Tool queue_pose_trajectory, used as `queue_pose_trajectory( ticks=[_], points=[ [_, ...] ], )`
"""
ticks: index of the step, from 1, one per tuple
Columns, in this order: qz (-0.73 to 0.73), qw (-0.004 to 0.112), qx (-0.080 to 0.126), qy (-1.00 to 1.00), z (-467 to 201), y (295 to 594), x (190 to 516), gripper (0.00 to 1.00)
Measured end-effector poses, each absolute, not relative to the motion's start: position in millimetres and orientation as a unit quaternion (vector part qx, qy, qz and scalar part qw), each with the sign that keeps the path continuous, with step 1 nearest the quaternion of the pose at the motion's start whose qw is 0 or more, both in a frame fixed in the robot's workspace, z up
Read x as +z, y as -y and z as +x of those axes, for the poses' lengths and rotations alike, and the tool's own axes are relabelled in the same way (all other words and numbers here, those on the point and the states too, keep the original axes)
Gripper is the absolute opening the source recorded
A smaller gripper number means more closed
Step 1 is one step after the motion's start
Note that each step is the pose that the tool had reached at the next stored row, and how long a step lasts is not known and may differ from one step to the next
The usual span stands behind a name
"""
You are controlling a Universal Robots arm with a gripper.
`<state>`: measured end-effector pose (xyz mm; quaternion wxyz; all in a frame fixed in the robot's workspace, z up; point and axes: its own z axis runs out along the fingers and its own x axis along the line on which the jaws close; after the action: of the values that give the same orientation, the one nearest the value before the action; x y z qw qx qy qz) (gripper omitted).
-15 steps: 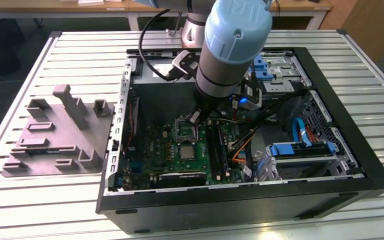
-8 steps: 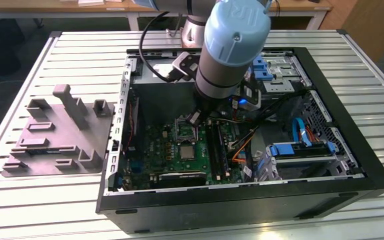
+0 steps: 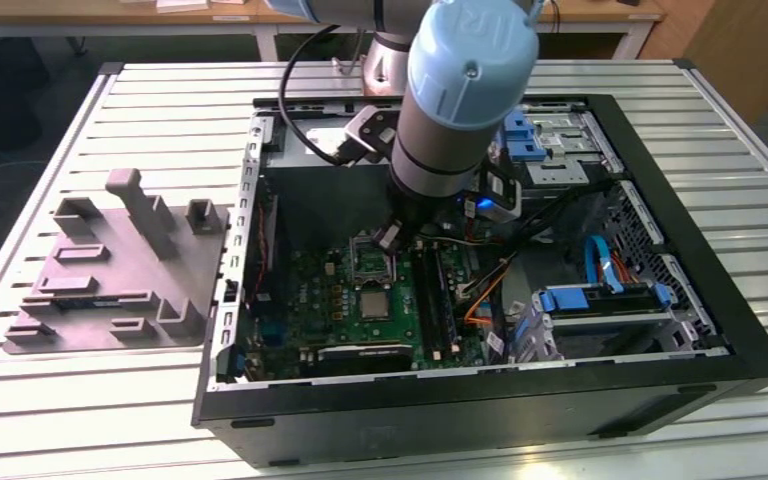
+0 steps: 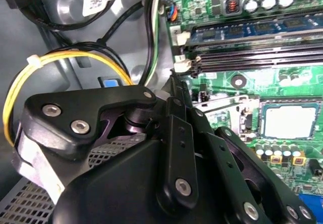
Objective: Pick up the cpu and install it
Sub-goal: 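Close the cpu cover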
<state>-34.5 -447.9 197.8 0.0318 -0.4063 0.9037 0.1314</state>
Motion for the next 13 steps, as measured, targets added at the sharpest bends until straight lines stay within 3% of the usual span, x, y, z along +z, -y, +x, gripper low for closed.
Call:
queue_pose_trajectory(
  ticks=[13],
  points=[
    [-0.407,0.024,0.115,-0.906,-36.6,446.4,201.5,0.11]
  ],
)
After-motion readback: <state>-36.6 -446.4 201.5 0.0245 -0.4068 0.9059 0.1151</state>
